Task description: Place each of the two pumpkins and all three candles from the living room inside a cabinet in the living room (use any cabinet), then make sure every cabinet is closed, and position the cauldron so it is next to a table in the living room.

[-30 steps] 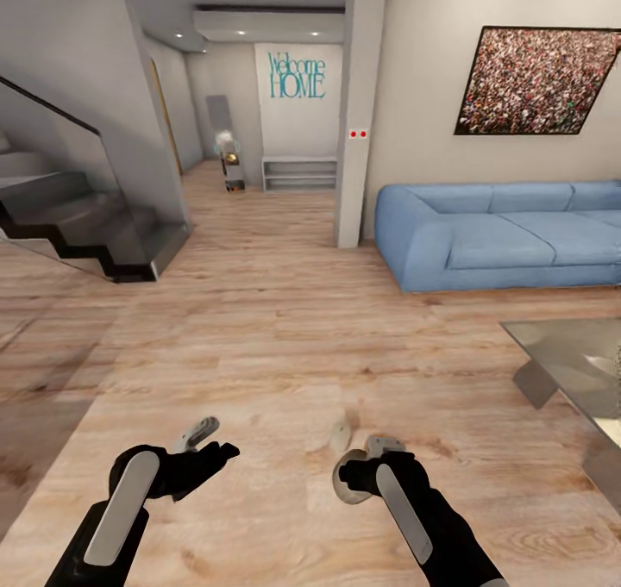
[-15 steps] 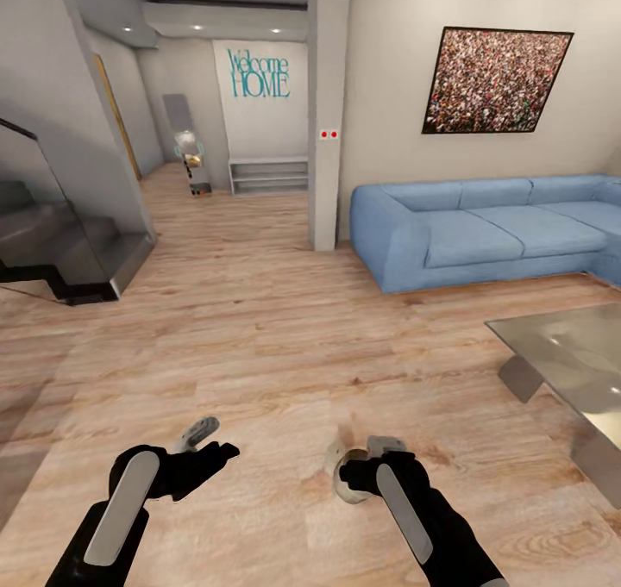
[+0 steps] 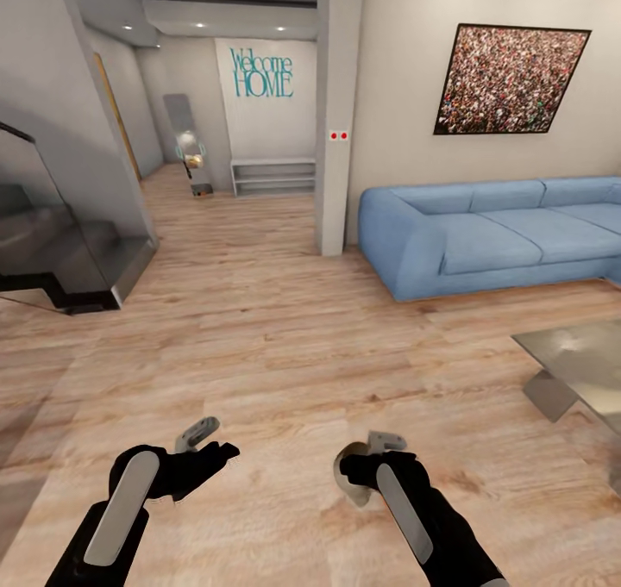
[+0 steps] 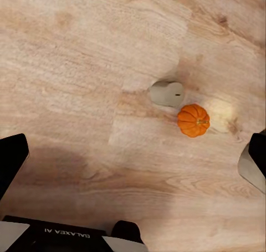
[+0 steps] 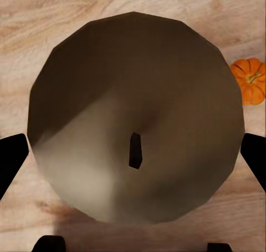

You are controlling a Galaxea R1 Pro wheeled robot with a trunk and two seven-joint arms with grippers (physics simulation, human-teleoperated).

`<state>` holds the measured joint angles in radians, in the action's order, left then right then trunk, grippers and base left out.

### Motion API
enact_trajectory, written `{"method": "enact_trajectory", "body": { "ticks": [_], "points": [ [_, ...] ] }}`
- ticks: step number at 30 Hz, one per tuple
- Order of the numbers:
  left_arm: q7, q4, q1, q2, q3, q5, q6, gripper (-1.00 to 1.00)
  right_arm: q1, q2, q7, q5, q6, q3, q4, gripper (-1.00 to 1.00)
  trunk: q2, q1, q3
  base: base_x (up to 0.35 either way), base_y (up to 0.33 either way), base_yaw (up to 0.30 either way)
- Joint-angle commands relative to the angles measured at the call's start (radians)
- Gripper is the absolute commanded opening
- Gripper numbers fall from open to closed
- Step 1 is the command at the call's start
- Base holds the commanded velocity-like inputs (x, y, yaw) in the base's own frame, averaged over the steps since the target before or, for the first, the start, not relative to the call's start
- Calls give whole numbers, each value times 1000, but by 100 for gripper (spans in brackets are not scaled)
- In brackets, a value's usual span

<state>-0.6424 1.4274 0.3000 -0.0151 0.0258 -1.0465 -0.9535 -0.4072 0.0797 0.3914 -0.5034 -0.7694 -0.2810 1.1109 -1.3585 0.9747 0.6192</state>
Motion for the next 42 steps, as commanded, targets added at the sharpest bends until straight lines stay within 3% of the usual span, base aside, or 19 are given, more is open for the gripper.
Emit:
{"method": "enact_trajectory", "body": {
  "ticks": [1, 14, 42],
  "points": [
    [-10, 1, 1, 0, 0, -10, -2, 100, -1, 0, 10, -10, -1, -1, 1, -100, -1, 1, 1, 287, 227, 0],
    [-10, 1, 1, 0, 0, -10, -2, 100, -1, 0, 10, -11, -5, 14, 1, -100, -1, 1, 1, 252, 77, -18],
    [-10, 1, 1, 0, -1, -10, -2, 100, -3, 0, 9, -12, -7, 30, -2, -100, -1, 1, -11, 13, -6, -269]
  ]
}}
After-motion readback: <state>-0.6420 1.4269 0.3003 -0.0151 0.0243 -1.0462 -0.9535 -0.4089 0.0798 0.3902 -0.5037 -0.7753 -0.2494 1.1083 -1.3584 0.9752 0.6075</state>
